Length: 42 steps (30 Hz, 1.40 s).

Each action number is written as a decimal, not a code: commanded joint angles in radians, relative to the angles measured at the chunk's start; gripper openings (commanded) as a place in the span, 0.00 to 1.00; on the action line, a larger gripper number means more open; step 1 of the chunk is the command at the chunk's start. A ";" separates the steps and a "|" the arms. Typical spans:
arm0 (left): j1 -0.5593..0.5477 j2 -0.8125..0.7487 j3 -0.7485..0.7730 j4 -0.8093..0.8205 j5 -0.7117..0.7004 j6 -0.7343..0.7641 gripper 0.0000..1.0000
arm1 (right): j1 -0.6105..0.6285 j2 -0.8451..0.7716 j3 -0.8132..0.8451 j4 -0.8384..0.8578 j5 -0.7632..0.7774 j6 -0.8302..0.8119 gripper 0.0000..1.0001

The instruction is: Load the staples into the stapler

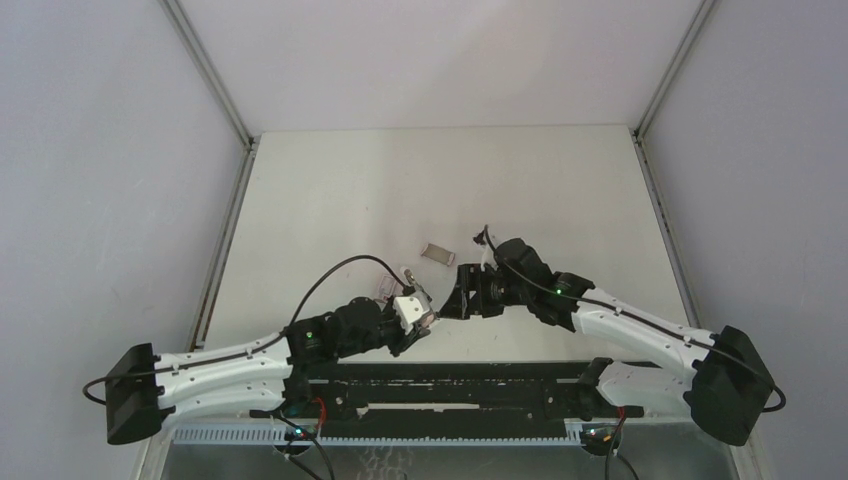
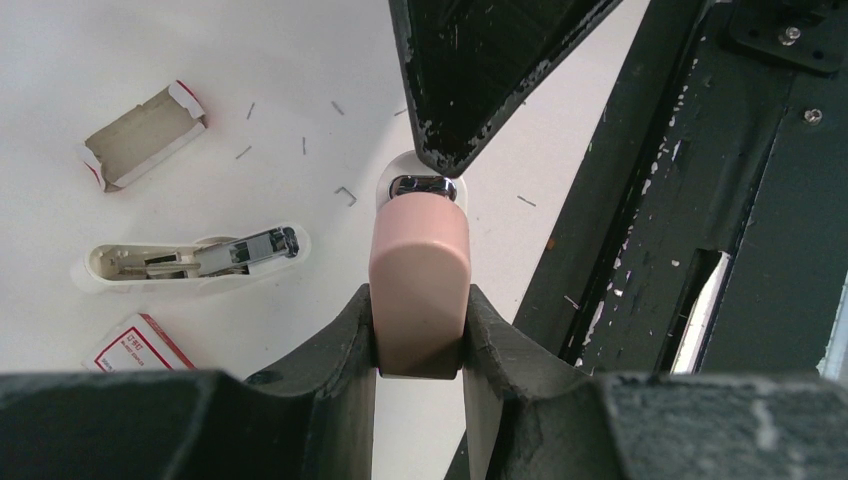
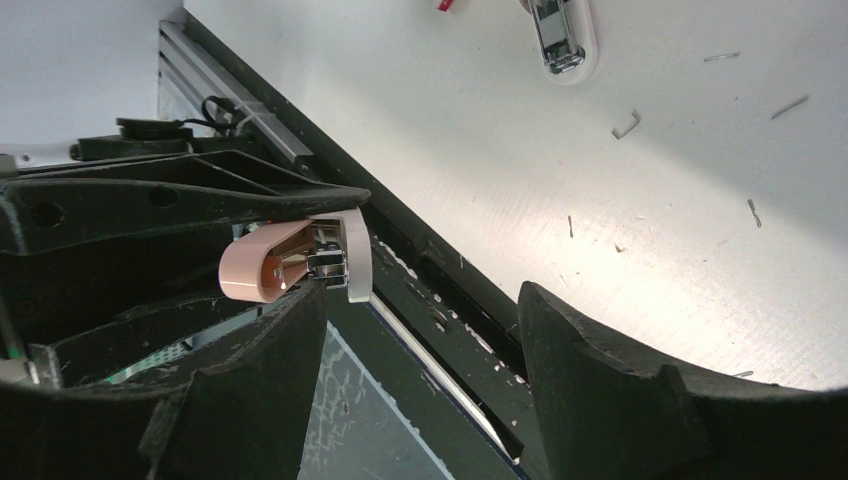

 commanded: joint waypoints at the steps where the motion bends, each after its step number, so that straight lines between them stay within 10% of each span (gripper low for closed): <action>1: -0.009 0.010 0.078 0.002 -0.016 0.020 0.00 | 0.025 0.016 0.046 0.025 0.046 -0.004 0.68; 29: -0.011 0.326 0.132 0.045 0.060 0.062 0.00 | -0.092 -0.078 -0.056 -0.069 0.203 0.007 0.67; 42: -0.011 0.357 0.144 0.113 0.134 0.070 0.00 | -0.077 -0.105 -0.227 0.322 -0.179 0.117 0.84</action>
